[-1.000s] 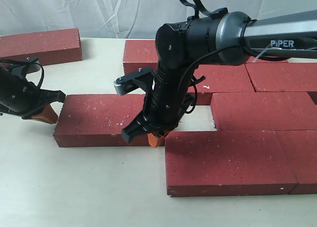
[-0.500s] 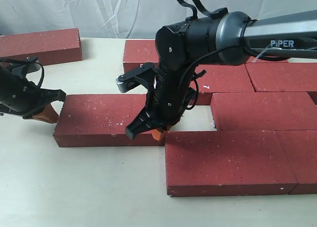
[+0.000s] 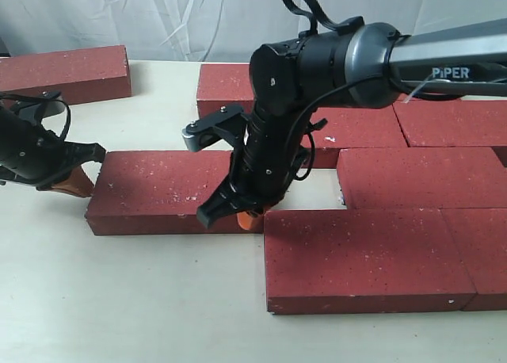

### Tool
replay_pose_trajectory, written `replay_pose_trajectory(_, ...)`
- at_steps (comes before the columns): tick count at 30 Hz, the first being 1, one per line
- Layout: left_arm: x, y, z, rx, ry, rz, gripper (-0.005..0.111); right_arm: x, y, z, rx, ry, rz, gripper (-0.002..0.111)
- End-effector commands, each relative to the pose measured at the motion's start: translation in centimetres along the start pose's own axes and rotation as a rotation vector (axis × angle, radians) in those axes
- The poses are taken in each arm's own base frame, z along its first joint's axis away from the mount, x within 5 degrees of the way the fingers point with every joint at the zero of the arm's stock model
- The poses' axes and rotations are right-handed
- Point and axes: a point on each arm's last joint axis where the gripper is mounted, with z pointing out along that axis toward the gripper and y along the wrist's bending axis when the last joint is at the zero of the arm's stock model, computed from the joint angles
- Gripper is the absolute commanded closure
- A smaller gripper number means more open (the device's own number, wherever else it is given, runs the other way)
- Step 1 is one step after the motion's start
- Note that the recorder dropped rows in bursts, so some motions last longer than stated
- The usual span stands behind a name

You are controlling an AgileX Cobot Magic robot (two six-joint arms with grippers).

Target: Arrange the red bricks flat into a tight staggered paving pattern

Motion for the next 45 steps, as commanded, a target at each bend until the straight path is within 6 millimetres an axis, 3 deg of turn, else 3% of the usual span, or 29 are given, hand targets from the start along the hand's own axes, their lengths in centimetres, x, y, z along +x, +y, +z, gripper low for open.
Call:
replay_pose_trajectory(1, 0.0, 0.1, 0.1, 0.002, 0.005, -0.005, 0.107, 0.1, -0.2, 0.1, 0.009, -0.003, 0.004, 0.109)
replay_pose_trajectory(10, 0.0, 0.1, 0.1, 0.002, 0.005, -0.005, 0.107, 0.1, -0.5, 1.3, 0.022, 0.013, -0.001, 0.109)
replay_pose_trajectory(26, 0.0, 0.0, 0.1, 0.003, 0.001, -0.007, 0.107, 0.1, -0.5, 0.8, 0.029, 0.012, -0.01, 0.109)
replay_pose_trajectory(37, 0.0, -0.7, 0.8, -0.002, -0.005, 0.012, 0.107, -0.7, -0.1, -6.4, 0.056, -0.177, 0.031, 0.109)
replay_pose_trajectory(41, 0.5, -1.6, 2.6, 0.009, 0.044, 0.029, 0.107, -0.4, -1.5, -8.0, 0.149, -0.206, 0.088, 0.109)
replay_pose_trajectory(45, 0.7, -2.3, 3.3, 0.012, 0.059, 0.046, 0.107, -0.2, -2.4, -8.3, 0.158, -0.213, 0.122, 0.109)
